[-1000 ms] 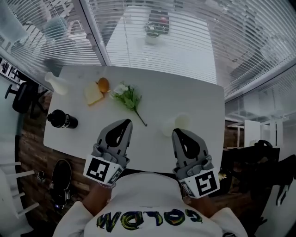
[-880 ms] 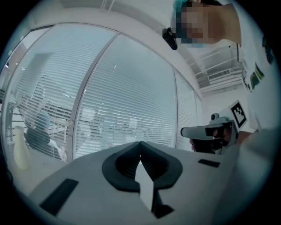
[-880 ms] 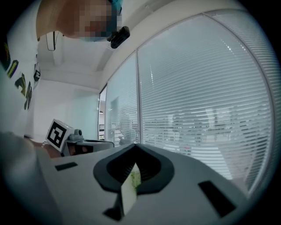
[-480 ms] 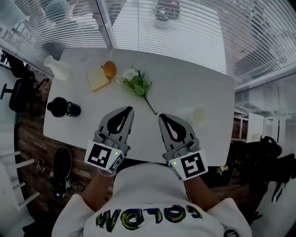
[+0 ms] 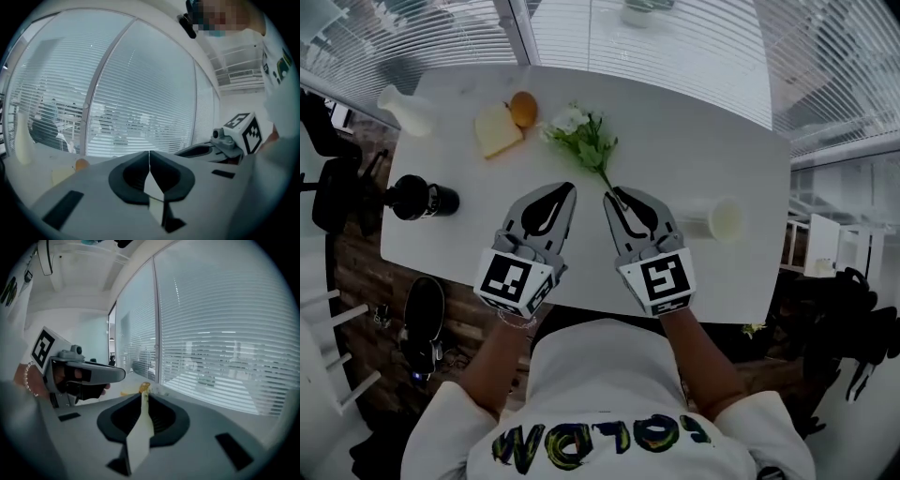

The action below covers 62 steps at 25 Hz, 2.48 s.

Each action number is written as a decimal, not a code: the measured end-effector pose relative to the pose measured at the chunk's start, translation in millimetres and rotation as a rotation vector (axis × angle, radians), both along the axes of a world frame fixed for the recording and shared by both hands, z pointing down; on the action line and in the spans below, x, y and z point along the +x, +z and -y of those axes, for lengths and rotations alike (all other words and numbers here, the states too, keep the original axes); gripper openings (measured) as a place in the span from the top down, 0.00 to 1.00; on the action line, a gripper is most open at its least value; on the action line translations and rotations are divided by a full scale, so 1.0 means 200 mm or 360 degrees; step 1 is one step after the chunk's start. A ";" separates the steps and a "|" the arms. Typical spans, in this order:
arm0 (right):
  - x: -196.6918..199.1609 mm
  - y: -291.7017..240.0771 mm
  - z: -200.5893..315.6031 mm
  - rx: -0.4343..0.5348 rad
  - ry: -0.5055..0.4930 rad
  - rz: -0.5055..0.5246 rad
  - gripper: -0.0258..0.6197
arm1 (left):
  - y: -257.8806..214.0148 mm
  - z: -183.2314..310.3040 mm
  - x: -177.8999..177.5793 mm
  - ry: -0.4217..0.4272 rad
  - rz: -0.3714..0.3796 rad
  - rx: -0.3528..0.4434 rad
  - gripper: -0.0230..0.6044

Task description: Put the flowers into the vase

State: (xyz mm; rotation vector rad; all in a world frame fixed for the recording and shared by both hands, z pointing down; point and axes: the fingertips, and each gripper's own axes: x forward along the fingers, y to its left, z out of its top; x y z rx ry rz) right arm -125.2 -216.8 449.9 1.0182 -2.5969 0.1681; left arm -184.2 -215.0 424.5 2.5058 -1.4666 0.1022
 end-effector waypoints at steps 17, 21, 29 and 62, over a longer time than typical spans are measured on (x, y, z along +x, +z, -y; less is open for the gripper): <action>-0.12 0.56 0.29 -0.0252 0.0074 -0.0255 0.77 | 0.35 0.16 -0.06 -0.0024 0.0022 -0.0138 0.90; -0.12 0.69 0.36 -0.0303 0.0102 -0.0310 0.76 | 0.45 0.20 -0.09 -0.0028 0.0021 -0.0172 0.88; -0.15 0.84 0.41 -0.0350 0.0070 -0.0368 0.74 | 0.57 0.23 -0.09 -0.0041 0.0002 -0.0228 0.84; -0.06 0.44 0.37 -0.0150 0.0146 -0.0173 0.87 | 0.34 0.21 0.01 0.0003 -0.0114 -0.0202 0.72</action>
